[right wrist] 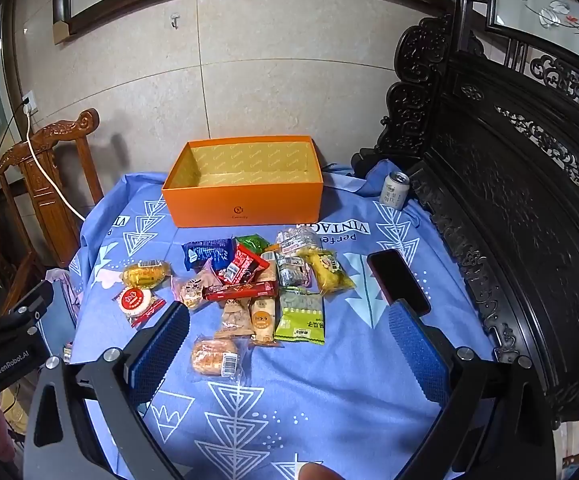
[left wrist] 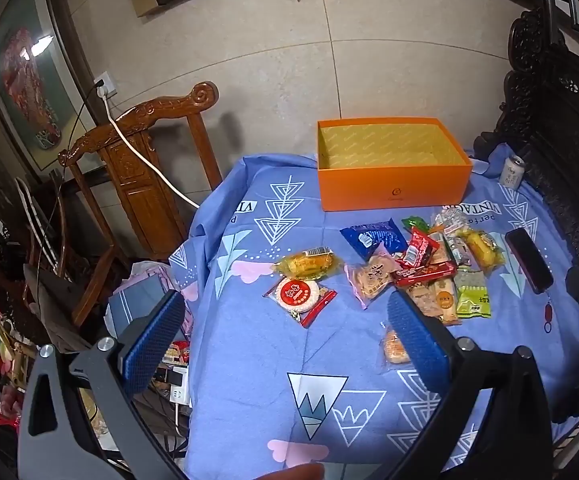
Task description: Organize snacks
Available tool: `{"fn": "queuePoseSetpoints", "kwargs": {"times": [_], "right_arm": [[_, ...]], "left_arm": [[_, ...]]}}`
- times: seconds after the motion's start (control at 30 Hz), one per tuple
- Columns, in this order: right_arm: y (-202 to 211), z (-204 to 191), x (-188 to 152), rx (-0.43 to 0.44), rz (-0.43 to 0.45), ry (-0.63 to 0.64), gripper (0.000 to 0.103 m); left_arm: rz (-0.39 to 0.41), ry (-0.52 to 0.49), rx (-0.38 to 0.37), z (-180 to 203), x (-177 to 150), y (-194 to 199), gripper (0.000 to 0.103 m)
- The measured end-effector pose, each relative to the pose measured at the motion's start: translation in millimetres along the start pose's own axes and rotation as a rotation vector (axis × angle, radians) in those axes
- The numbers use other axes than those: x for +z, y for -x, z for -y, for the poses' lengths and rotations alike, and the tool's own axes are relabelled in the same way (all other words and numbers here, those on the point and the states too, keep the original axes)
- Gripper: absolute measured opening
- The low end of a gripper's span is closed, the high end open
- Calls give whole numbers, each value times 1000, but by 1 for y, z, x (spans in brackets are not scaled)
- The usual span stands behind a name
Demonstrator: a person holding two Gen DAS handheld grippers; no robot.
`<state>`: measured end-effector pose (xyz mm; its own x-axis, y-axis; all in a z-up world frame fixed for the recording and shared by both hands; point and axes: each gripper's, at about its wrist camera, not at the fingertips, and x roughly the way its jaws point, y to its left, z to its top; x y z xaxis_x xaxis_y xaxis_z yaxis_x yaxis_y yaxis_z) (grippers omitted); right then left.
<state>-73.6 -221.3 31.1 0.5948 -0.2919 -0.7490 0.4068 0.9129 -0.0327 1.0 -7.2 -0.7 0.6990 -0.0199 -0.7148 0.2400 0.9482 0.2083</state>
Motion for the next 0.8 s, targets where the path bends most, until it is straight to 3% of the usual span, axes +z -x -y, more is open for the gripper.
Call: {"fn": "queuePoseSetpoints", "kwargs": {"times": [0.8], "right_arm": [[-3,-2,5,-3,2,4,100]], "left_arm": [[-6,6,-8,-4,4,-4,99]]}}
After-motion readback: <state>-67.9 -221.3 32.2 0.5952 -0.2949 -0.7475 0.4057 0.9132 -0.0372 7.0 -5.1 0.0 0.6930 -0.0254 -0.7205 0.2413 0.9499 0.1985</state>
